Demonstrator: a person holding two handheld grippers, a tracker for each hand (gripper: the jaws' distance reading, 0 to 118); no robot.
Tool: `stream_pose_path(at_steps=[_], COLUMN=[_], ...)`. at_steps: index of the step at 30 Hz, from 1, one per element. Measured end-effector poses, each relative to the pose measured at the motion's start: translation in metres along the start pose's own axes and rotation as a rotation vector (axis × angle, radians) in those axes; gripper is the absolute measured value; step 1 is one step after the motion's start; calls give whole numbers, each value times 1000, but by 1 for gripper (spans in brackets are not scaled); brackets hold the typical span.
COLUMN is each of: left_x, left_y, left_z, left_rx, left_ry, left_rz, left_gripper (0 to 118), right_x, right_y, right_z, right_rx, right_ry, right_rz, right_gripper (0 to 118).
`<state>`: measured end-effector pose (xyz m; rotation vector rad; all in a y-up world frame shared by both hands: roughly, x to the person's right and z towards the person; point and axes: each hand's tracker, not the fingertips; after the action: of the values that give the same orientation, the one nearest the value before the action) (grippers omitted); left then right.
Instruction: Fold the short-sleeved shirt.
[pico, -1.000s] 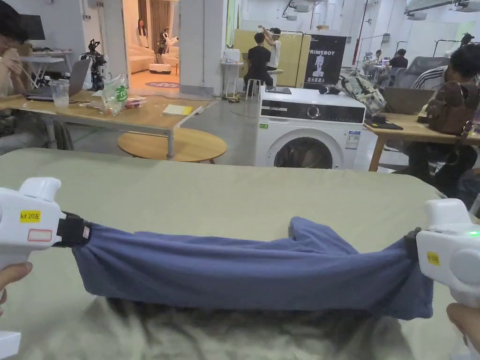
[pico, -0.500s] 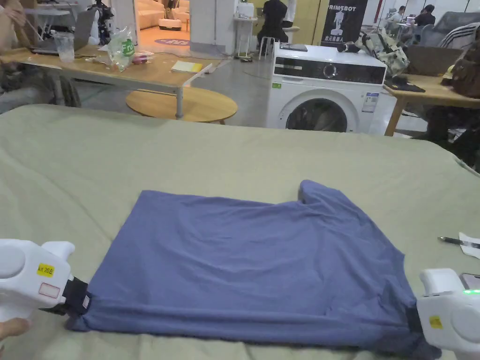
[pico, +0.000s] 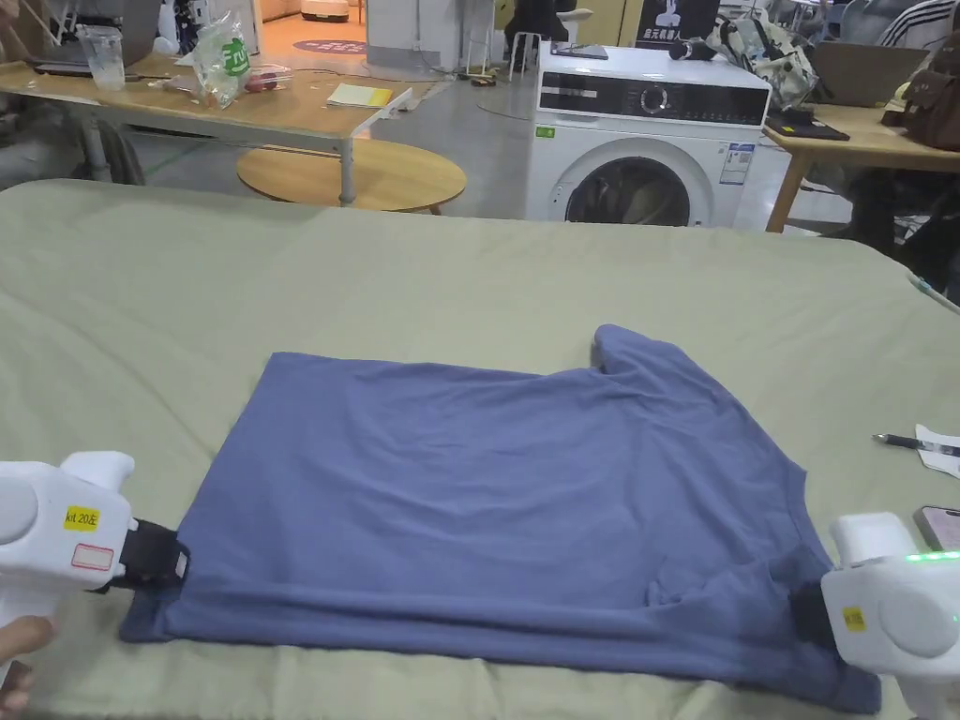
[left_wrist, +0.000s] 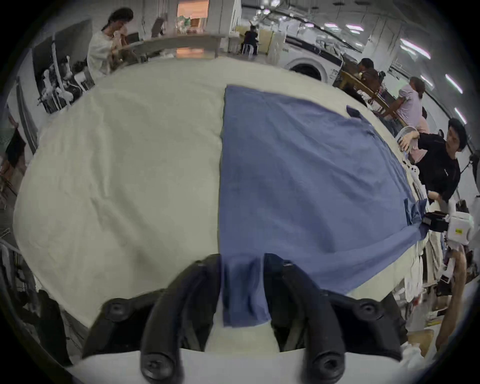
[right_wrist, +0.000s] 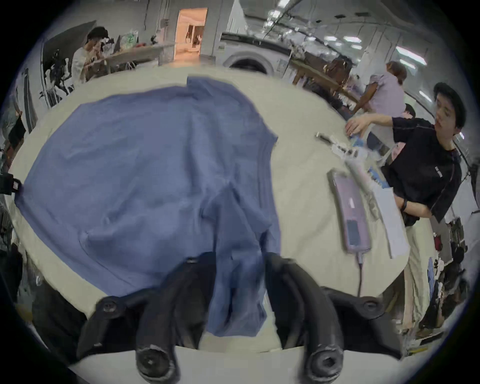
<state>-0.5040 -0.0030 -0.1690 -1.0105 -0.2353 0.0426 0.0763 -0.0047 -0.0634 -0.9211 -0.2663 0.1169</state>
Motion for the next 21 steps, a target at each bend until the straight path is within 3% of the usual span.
stream_pose_path(at_steps=[2, 10, 12, 13, 14, 15, 21], left_x=[5, 41, 52, 58, 63, 67, 78], left_y=[8, 15, 13, 12, 12, 11, 8], left_z=[8, 29, 35, 38, 40, 42, 49], left_rx=[78, 431, 515, 545, 565, 599, 619], left_ry=[-28, -58, -25, 4, 20, 35, 49], left_rz=[-2, -60, -91, -102, -117, -133, -130], left_gripper=[35, 35, 34, 26, 10, 0, 0], right_x=[-2, -30, -40, -46, -50, -56, -73], right_y=[11, 23, 22, 22, 22, 23, 23], right_z=[13, 36, 40, 43, 44, 44, 52], right_rx=[87, 425, 495, 531, 558, 575, 627], right_ry=[6, 61, 56, 59, 58, 44, 68], right_rz=[-31, -151, -156, -147, -143, -146, -159], right_gripper=[58, 57, 36, 20, 5, 0, 0])
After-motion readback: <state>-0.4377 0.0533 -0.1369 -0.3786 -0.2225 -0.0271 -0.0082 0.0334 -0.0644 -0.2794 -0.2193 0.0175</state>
